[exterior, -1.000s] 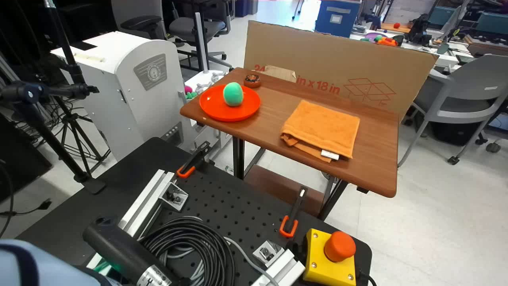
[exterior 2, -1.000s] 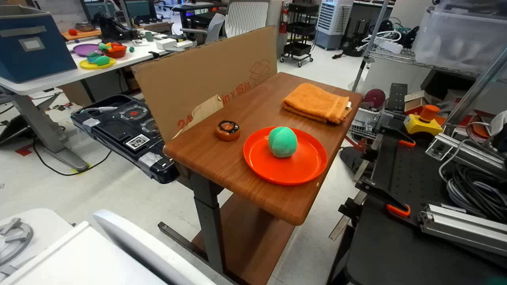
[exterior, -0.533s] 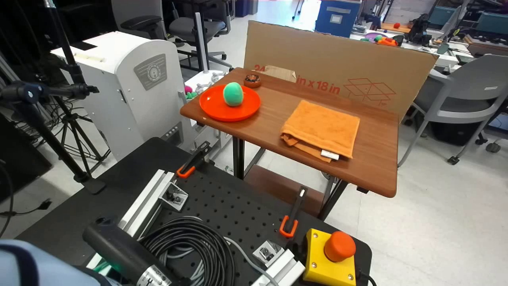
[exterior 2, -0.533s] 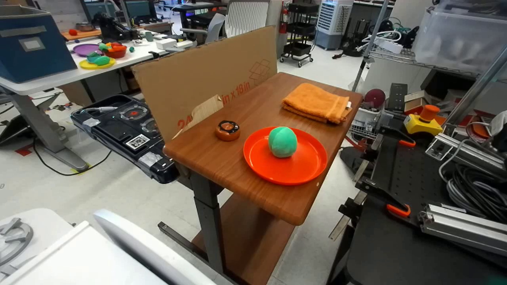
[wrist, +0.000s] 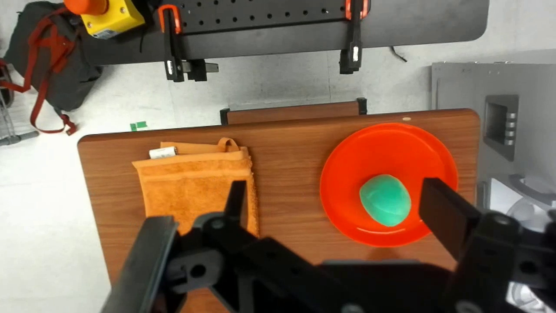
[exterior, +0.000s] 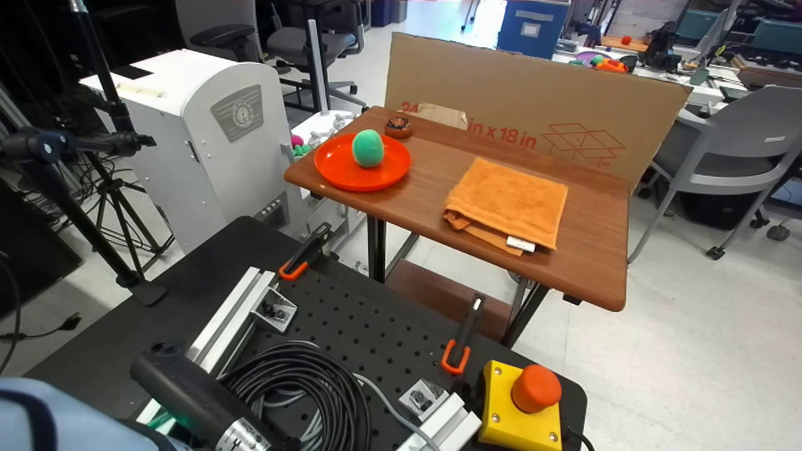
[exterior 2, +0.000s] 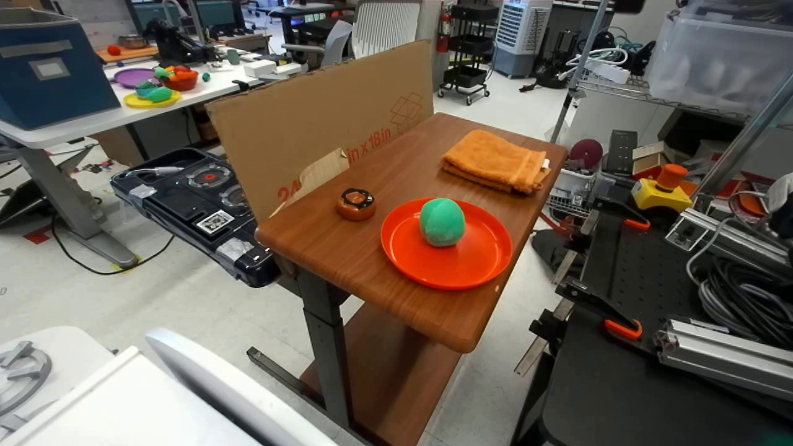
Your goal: Put the green plushy on the table
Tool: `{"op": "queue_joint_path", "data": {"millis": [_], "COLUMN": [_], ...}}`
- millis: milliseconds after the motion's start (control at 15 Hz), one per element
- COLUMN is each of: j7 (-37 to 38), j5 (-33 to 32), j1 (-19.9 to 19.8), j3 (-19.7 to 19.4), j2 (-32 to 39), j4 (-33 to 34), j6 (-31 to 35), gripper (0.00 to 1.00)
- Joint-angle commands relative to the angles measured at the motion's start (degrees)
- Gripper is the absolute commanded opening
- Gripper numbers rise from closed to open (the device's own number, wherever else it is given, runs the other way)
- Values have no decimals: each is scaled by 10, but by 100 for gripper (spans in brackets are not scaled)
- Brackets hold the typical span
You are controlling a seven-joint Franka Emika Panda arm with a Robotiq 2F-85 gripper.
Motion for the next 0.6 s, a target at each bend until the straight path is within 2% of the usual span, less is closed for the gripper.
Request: {"op": "queue_joint_path", "data": {"millis": [0,333,533], "j7": [7,27,40], "j5": [-11,-11,-17], "j1": [21,60,85], "j3": [-11,-24,-39], "j2": [150,293,357], "j4": [95,183,229], "j6": [19,60,61], "gripper": [100,100,100]}}
